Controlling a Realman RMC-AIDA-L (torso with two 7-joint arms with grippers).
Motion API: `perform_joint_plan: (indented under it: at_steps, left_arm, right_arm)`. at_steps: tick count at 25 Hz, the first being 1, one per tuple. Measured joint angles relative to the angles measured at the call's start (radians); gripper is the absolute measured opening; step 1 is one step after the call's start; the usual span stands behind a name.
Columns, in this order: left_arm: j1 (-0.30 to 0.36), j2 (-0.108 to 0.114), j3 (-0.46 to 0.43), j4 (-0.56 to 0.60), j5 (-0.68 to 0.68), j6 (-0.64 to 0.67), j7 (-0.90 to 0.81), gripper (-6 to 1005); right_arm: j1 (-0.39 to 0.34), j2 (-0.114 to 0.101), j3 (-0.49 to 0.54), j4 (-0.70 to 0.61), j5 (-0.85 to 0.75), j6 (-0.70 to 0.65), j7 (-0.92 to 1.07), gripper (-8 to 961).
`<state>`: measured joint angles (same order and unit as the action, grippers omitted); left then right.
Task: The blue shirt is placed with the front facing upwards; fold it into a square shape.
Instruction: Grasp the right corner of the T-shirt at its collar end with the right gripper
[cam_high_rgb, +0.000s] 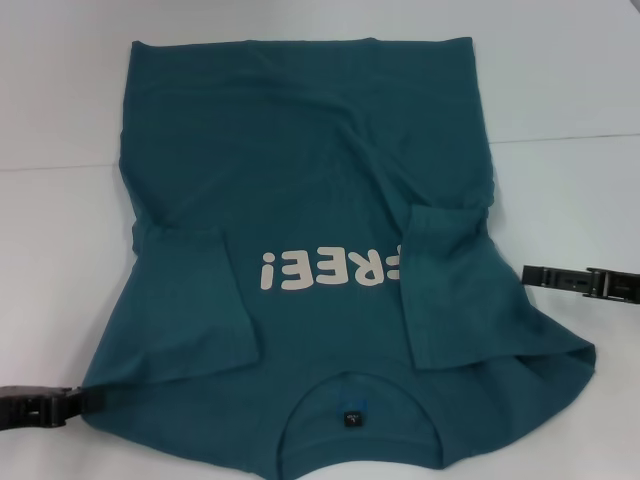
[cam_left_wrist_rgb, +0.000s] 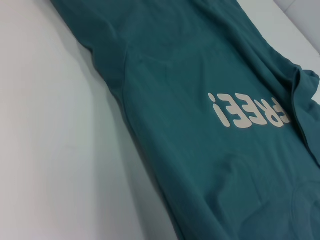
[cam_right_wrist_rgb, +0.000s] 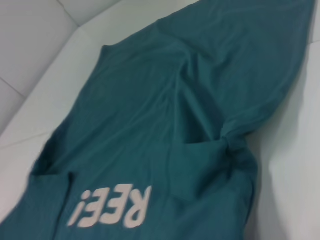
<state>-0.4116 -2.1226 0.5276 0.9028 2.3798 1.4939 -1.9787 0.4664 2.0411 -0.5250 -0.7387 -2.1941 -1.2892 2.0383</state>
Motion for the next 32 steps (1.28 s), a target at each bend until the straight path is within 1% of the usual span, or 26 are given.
perform_joint_plan:
  at_steps: [3, 8, 17, 20, 25, 29, 32]
  left_arm:
    - [-0.003, 0.001, 0.0, -0.003, 0.0, -0.003, -0.001, 2]
    - [-0.005, 0.002, 0.0, -0.006, 0.0, -0.009, -0.002, 3]
    - [-0.007, 0.003, 0.0, -0.007, -0.004, -0.011, -0.003, 2]
    - [-0.007, 0.003, 0.0, -0.009, -0.005, -0.017, -0.003, 3]
    - [-0.007, 0.003, 0.0, -0.012, -0.003, -0.023, -0.004, 3]
    - [-0.007, 0.003, 0.0, -0.015, -0.003, -0.026, -0.004, 2]
    - [-0.007, 0.003, 0.0, -0.022, -0.004, -0.03, -0.004, 2]
  right_arm:
    - [0.013, 0.009, -0.03, 0.018, -0.001, 0.056, -0.003, 937]
    - [0.042, 0.011, -0.079, 0.079, -0.002, 0.146, -0.013, 937]
    - [0.08, 0.02, -0.111, 0.104, -0.003, 0.17, -0.03, 936]
    - [0.087, 0.022, -0.122, 0.104, -0.001, 0.157, -0.03, 936]
    - [0.089, 0.018, -0.121, 0.093, 0.008, 0.074, -0.033, 861]
    - [0.087, 0.011, -0.116, 0.082, 0.019, 0.003, -0.033, 865]
    - [0.078, 0.005, -0.114, 0.077, 0.02, -0.006, -0.031, 866]
